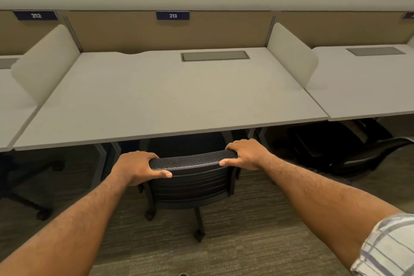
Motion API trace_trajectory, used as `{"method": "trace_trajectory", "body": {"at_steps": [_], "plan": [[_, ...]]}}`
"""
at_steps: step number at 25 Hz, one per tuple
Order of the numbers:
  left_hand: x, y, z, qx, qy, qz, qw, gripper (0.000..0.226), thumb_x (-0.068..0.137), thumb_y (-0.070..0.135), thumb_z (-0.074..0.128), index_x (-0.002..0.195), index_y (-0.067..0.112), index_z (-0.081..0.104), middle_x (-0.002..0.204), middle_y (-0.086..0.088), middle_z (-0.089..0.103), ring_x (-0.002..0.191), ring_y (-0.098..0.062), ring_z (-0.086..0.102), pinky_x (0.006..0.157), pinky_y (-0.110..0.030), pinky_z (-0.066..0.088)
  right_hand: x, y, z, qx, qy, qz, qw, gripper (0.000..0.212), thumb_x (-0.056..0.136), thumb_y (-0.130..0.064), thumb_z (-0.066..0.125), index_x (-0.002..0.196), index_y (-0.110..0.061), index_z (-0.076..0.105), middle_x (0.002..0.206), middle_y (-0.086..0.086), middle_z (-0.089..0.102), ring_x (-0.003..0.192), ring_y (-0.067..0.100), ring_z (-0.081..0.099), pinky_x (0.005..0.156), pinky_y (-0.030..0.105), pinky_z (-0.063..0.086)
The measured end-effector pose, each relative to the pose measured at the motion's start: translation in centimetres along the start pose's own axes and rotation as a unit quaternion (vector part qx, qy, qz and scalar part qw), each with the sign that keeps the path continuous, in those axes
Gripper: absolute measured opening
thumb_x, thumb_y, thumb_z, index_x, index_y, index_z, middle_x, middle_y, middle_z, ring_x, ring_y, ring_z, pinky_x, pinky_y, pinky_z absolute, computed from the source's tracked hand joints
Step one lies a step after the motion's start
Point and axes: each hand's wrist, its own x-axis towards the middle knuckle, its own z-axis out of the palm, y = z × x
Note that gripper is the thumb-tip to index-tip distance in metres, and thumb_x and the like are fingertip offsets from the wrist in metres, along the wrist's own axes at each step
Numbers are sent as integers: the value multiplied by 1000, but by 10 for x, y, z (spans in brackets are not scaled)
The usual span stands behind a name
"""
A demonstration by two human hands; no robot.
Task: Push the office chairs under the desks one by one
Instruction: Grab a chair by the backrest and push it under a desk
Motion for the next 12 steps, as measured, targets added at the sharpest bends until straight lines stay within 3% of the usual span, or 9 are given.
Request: {"method": "trace_trajectory", "body": {"at_steps": [4,8,12], "plan": [[43,2,-4,-4,6,19,1000,111,39,112,25,115,43,66,98,18,69,92,-7,63,81,-33,53,11,21,-7,-3,-1,60,998,98,72,-101,19,123,-29,61,100,-13,59,97,14,56,105,53,38],[78,8,-4,-24,12,31,999,104,44,112,29,105,38,70,90,17,71,85,-7,63,77,-31,52,15,37,-10,18,-14,124,992,102,73,-99,20,144,-31,49,139,-2,56,135,23,44,120,65,9],[106,22,-3,1,38,22,999,110,44,113,24,102,32,72,93,12,73,88,-12,64,76,-31,51,23,57,-16,51,-22,153,987,112,69,-100,17,153,-30,38,157,3,41,149,26,28,120,66,6]]}}
